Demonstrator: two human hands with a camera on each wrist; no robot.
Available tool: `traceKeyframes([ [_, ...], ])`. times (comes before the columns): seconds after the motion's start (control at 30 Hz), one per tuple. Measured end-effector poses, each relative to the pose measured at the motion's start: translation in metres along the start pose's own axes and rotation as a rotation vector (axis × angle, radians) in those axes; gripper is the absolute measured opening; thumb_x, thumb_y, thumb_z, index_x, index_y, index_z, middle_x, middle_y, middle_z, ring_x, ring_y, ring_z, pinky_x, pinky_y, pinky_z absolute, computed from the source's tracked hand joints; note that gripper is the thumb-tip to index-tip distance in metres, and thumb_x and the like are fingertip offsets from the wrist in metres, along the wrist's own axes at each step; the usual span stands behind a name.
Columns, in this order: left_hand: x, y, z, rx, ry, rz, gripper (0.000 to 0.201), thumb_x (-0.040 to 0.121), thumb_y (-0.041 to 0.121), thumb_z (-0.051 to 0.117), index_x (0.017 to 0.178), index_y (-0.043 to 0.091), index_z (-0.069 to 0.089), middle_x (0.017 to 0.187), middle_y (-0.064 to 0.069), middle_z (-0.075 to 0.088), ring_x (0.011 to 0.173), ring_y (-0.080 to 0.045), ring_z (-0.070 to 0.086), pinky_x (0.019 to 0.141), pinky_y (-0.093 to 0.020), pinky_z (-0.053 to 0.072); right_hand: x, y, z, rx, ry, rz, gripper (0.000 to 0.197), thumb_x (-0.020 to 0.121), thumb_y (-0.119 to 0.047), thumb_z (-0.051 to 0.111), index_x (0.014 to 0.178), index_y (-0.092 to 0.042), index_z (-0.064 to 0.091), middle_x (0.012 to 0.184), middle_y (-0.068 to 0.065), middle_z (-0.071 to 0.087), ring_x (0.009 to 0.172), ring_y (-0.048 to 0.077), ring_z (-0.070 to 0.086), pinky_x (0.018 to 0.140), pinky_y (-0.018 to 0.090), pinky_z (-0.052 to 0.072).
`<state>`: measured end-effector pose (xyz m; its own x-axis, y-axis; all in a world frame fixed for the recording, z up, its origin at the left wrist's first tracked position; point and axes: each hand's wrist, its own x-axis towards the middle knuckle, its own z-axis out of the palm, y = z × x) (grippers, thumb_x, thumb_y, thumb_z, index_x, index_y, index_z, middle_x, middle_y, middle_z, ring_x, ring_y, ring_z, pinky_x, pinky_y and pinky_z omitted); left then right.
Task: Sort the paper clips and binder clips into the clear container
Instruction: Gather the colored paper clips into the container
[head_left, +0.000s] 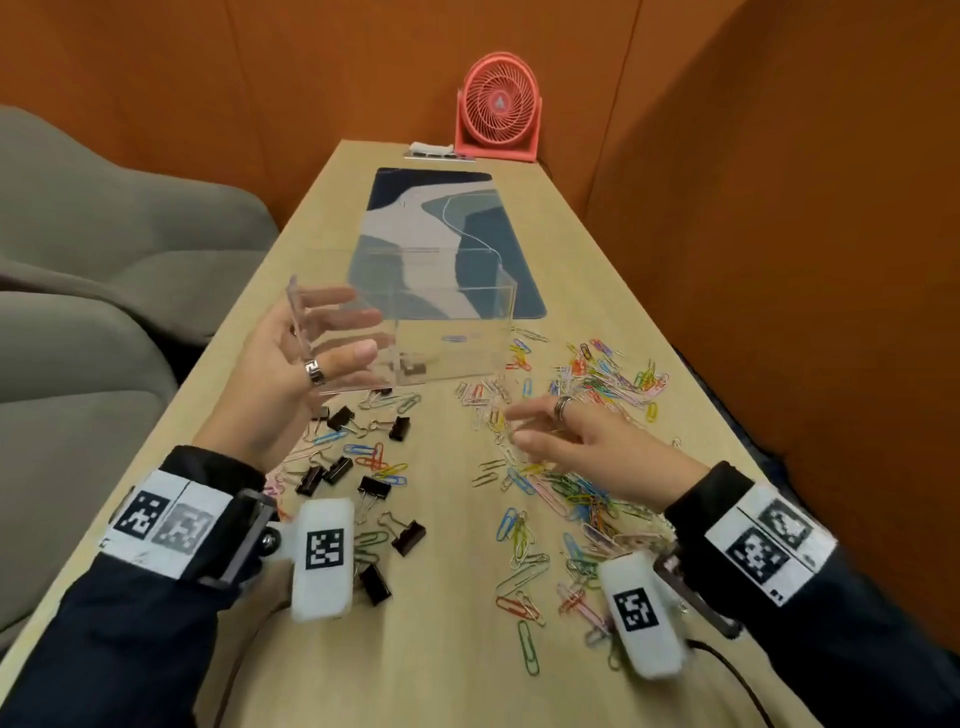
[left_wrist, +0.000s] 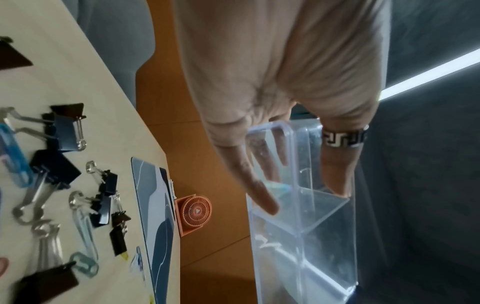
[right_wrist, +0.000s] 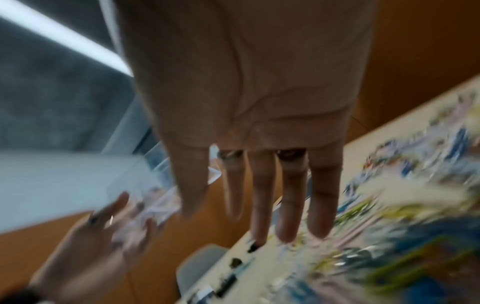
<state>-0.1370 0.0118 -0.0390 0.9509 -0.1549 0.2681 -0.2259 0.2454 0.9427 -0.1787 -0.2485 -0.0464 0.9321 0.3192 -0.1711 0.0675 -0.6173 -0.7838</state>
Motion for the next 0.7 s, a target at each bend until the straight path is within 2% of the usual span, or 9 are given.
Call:
traceKeyframes([
  [0.1,0.006,-0.003,-0.005,-0.020,0.032,0.036,0.080,0.044,0.041,0.091,0.110,0.019,0.053,0.100,0.000,0.071,0.098,-0.025,0.068,0.070,-0.032,0.059,-0.013,0.010,0.001,-0.295,-0.214,-0.010,0.042,0.083,-0.043,0.063,0.123,-0.036,0.051,0.110,-0.011,0.054,0.091,0.007,0.054,0.082,0.021,0.045],
  [0.17,0.008,-0.007,-0.007,-0.013,0.041,0.046,0.078,0.045,0.041,0.090,0.110,0.020,0.053,0.098,0.002,0.071,0.098,-0.024,0.068,0.072,-0.034,0.059,-0.019,0.012,0.007,-0.380,-0.343,-0.011,0.052,0.074,-0.047,0.071,0.121,-0.042,0.047,0.110,-0.009,0.047,0.085,0.001,0.046,0.075,0.016,0.041],
  [0.23,0.007,-0.013,-0.007,-0.006,0.039,0.049,0.077,0.046,0.042,0.090,0.109,0.020,0.053,0.098,0.003,0.071,0.098,-0.023,0.068,0.073,-0.035,0.059,-0.021,0.011,0.013,-0.462,-0.408,-0.054,0.056,0.068,-0.050,0.075,0.115,-0.044,0.047,0.108,-0.008,0.043,0.085,-0.001,0.041,0.073,0.015,0.036],
  [0.37,0.006,-0.021,-0.005,-0.002,0.024,0.048,0.073,0.046,0.042,0.090,0.107,0.023,0.055,0.097,0.004,0.071,0.097,-0.021,0.068,0.070,-0.033,0.059,-0.019,0.009,0.025,-0.622,-0.437,-0.114,0.055,0.063,-0.054,0.076,0.108,-0.038,0.049,0.105,-0.009,0.038,0.097,0.007,0.040,0.081,0.026,0.040],
  [0.47,0.006,-0.024,-0.004,0.014,0.008,0.047,0.068,0.048,0.042,0.089,0.106,0.027,0.056,0.097,0.004,0.070,0.097,-0.022,0.067,0.068,-0.032,0.058,-0.012,0.011,0.031,-0.679,-0.439,-0.126,0.049,0.064,-0.054,0.075,0.100,-0.032,0.049,0.096,-0.008,0.036,0.096,0.015,0.045,0.082,0.037,0.044],
  [0.6,0.005,-0.025,-0.005,0.012,0.010,0.044,0.066,0.048,0.041,0.089,0.105,0.027,0.058,0.099,0.002,0.069,0.100,-0.025,0.066,0.070,-0.035,0.059,0.001,0.012,0.025,-0.645,-0.416,-0.082,0.038,0.070,-0.046,0.074,0.094,-0.027,0.052,0.082,-0.014,0.033,0.088,0.016,0.045,0.077,0.035,0.044],
  [0.7,0.004,-0.026,-0.006,0.007,0.003,0.041,0.063,0.049,0.041,0.089,0.103,0.030,0.060,0.099,0.002,0.069,0.099,-0.025,0.067,0.071,-0.035,0.059,0.007,0.007,0.015,-0.651,-0.350,-0.067,0.034,0.074,-0.039,0.074,0.100,-0.026,0.057,0.085,-0.010,0.042,0.086,0.016,0.048,0.073,0.031,0.042],
])
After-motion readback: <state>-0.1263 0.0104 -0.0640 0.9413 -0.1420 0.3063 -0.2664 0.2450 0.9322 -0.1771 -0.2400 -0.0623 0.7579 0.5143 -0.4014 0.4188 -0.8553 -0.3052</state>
